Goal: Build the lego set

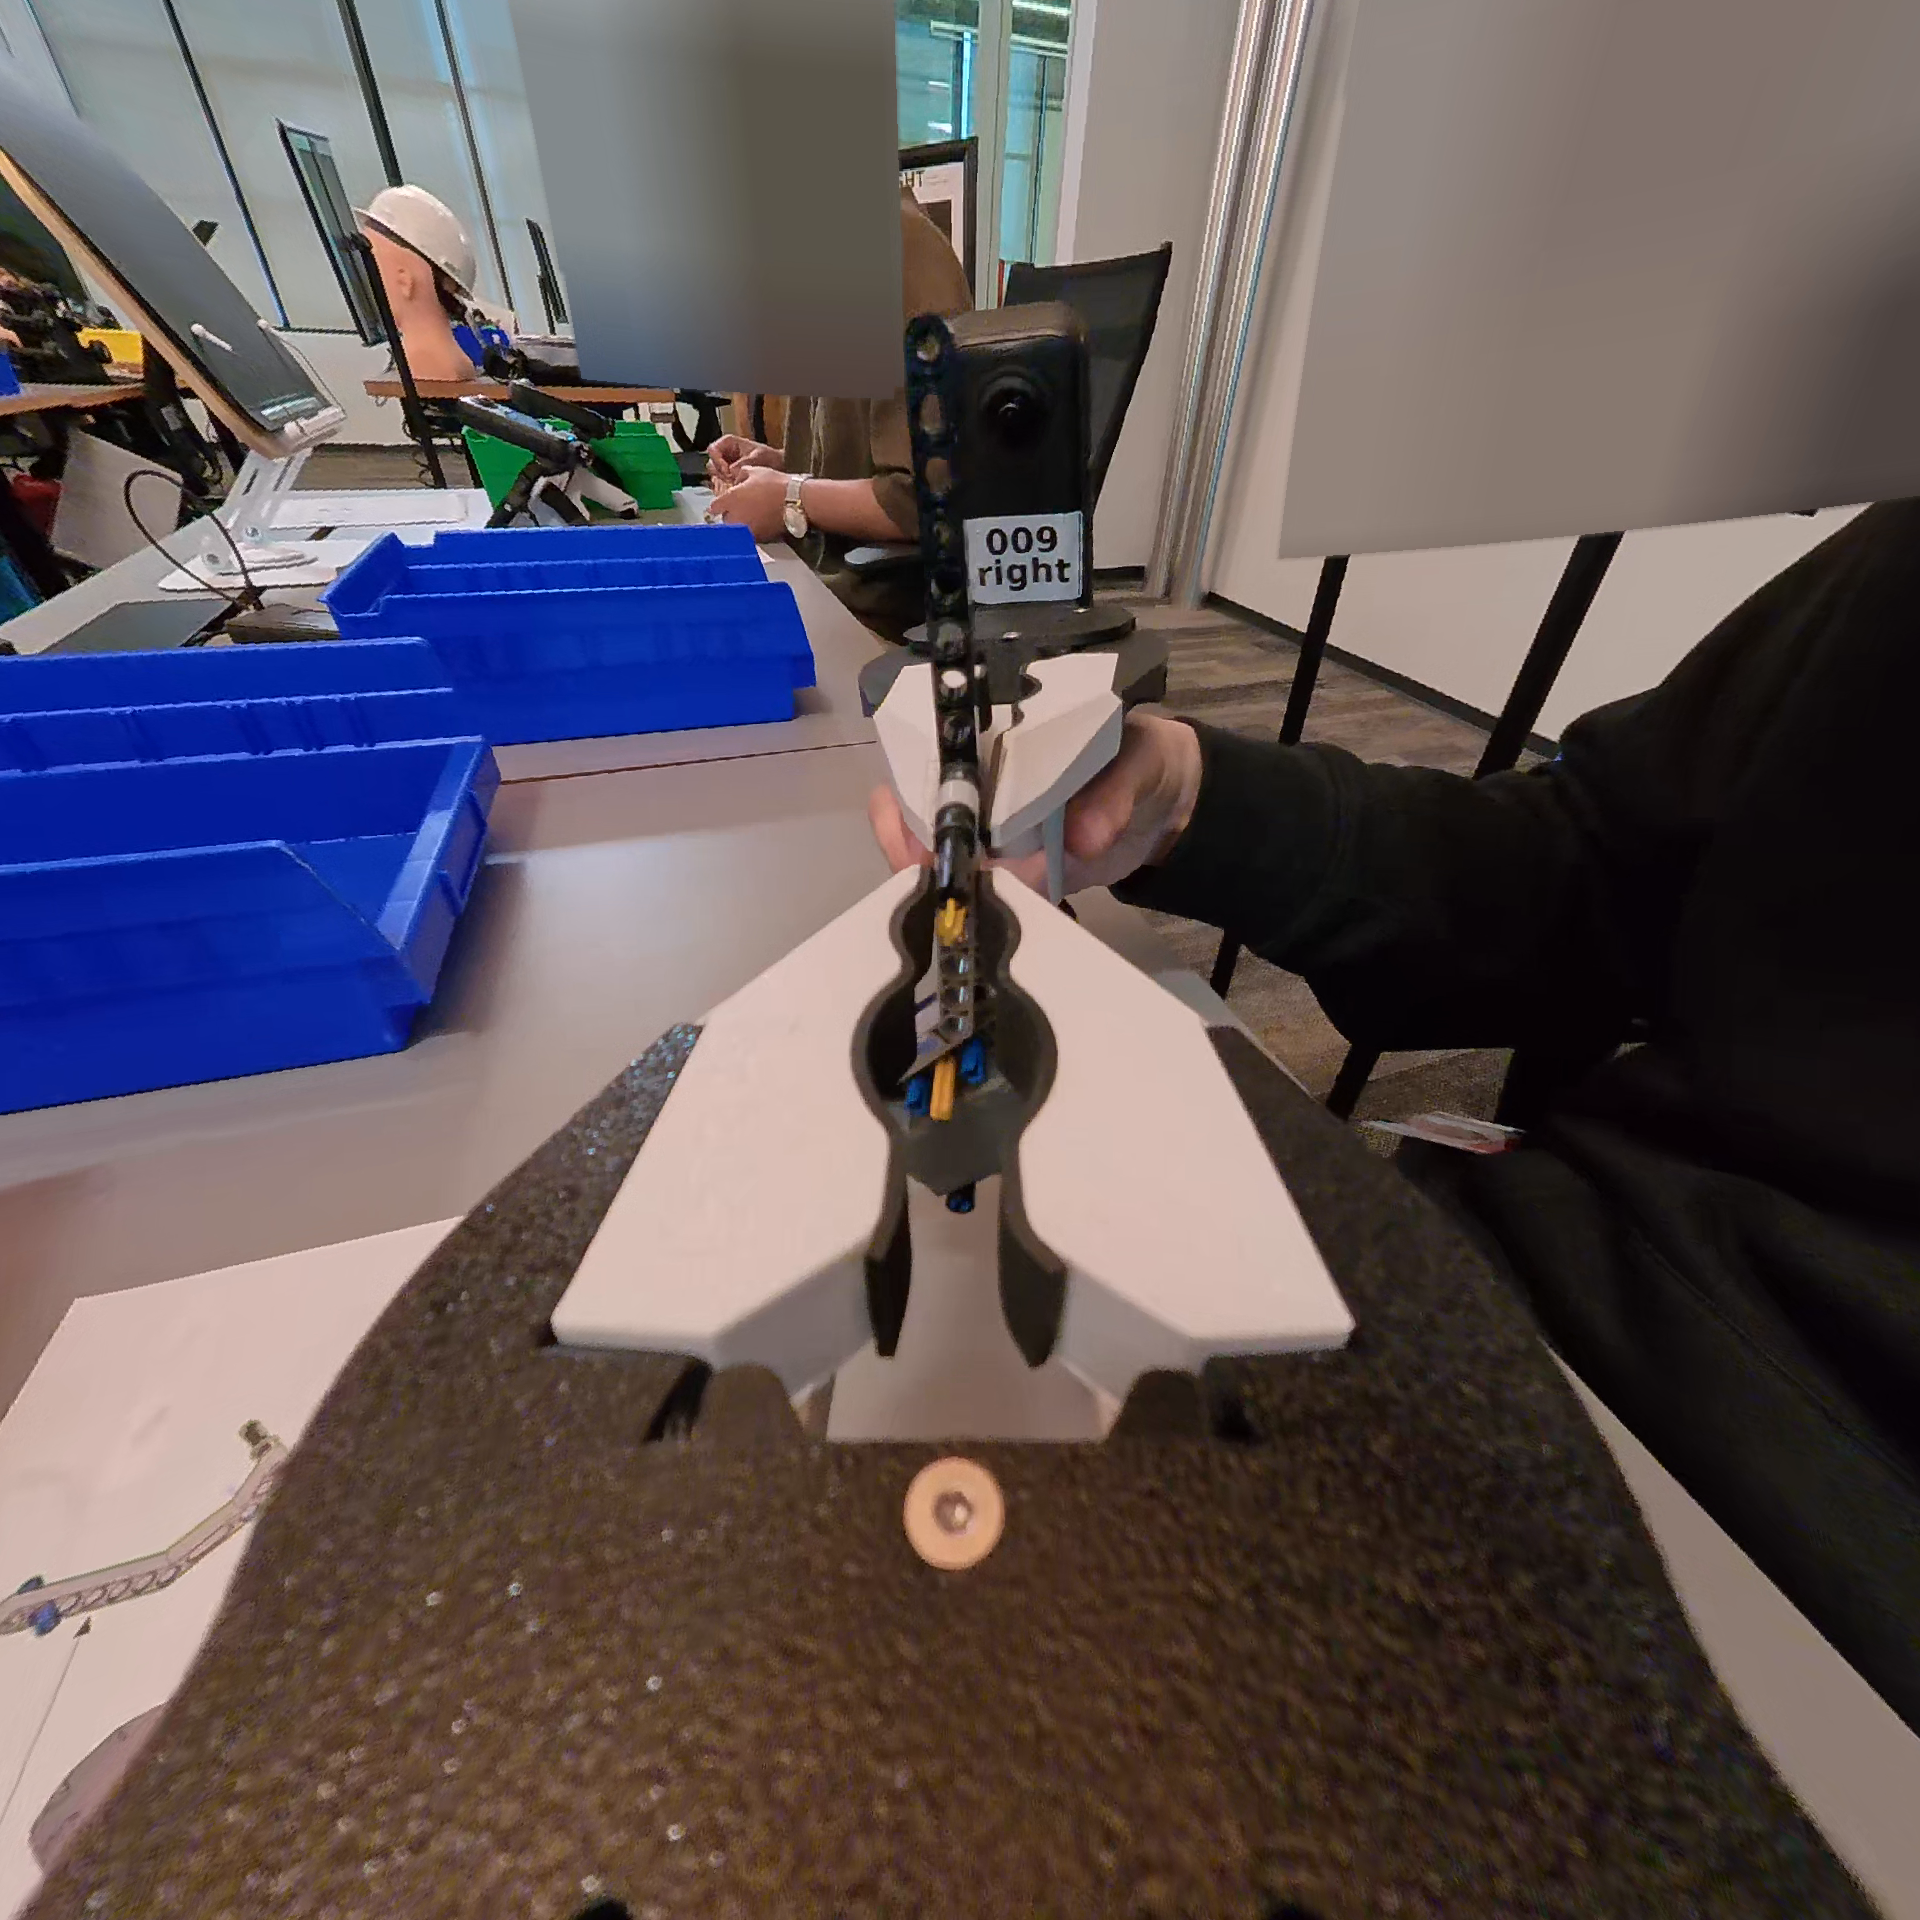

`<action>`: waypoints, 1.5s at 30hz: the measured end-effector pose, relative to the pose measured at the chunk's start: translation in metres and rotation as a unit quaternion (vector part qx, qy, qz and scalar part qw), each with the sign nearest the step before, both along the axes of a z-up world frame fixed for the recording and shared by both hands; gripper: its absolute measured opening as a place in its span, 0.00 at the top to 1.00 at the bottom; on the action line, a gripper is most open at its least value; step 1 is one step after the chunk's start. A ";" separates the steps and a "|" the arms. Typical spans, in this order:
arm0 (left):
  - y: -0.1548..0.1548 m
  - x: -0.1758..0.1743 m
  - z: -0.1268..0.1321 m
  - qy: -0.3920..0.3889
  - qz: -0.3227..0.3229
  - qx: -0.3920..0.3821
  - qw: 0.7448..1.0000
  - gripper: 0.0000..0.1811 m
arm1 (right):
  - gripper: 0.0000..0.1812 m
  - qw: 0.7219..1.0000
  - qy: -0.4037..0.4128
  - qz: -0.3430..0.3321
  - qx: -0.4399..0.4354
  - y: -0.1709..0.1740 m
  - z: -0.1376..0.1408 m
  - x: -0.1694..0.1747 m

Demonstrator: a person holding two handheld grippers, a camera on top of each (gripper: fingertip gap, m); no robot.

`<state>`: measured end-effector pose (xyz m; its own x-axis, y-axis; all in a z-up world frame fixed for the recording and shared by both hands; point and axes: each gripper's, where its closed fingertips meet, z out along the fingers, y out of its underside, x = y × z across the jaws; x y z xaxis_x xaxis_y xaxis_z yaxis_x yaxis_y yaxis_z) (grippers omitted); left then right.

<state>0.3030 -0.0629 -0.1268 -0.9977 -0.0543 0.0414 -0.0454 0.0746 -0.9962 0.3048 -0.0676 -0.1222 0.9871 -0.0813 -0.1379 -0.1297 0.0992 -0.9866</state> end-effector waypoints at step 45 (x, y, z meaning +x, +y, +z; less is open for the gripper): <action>0.000 0.006 -0.021 0.036 -0.009 0.029 0.999 0.98 | 0.97 0.998 0.002 -0.028 -0.057 0.006 -0.016 0.006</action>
<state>0.3094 -0.0634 -0.1474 -0.9931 -0.0417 0.1098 -0.1145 0.1336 -0.9844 0.3107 -0.0613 -0.1380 0.9800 -0.1520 -0.1288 -0.1313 -0.0066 -0.9913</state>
